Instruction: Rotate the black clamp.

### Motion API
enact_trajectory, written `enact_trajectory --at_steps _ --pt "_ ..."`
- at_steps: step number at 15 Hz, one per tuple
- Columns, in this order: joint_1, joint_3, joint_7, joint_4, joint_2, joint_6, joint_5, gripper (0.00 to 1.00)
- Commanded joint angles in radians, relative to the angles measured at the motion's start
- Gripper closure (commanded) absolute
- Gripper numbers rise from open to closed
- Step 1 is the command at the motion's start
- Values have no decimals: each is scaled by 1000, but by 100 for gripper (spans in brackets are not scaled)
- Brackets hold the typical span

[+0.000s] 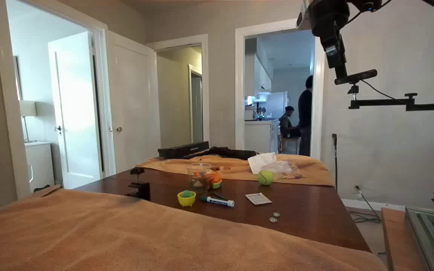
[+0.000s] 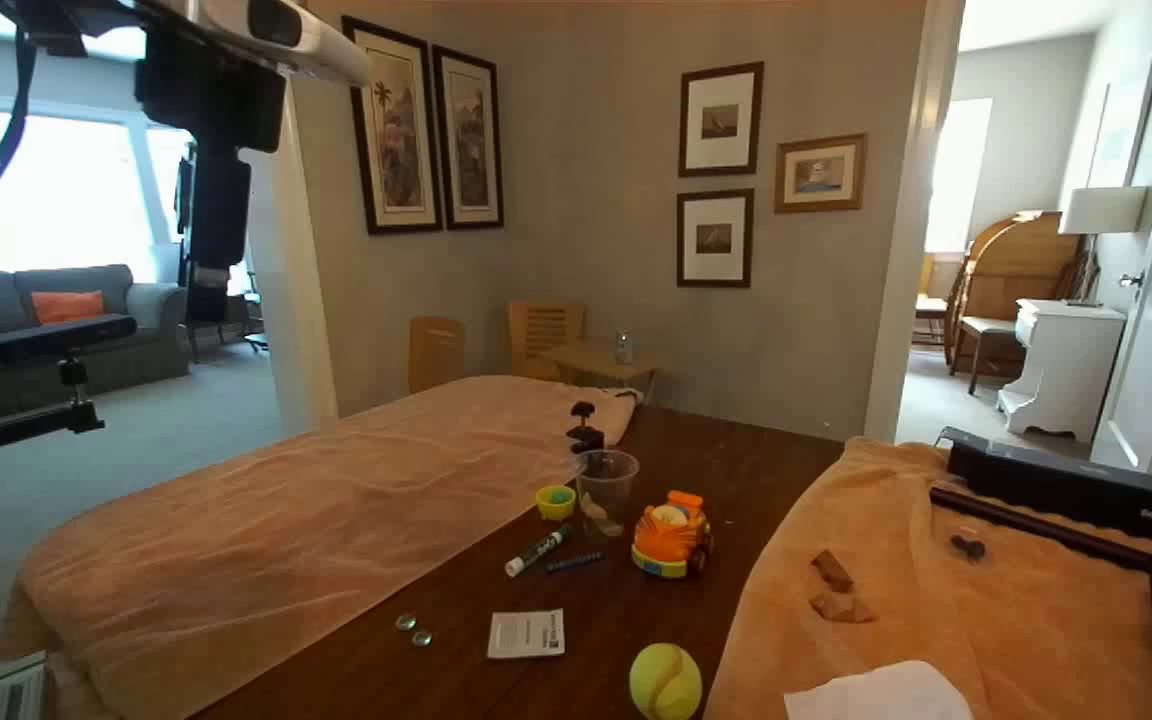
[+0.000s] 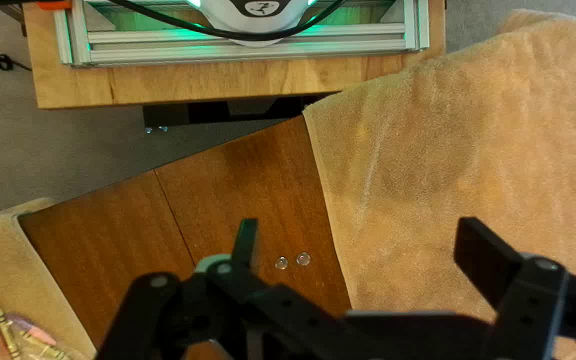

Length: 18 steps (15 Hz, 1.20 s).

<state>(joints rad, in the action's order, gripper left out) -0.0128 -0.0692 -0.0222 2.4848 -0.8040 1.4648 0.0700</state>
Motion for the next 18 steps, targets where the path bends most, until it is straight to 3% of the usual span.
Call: enact_trajectory --at_steps 1,11,18 --pt "-15 11 9 -3 2 -2 6 0" --pt "-14 14 8 -7 20 9 5 0" --pt "37 85 24 -159 376 163 -14 0"
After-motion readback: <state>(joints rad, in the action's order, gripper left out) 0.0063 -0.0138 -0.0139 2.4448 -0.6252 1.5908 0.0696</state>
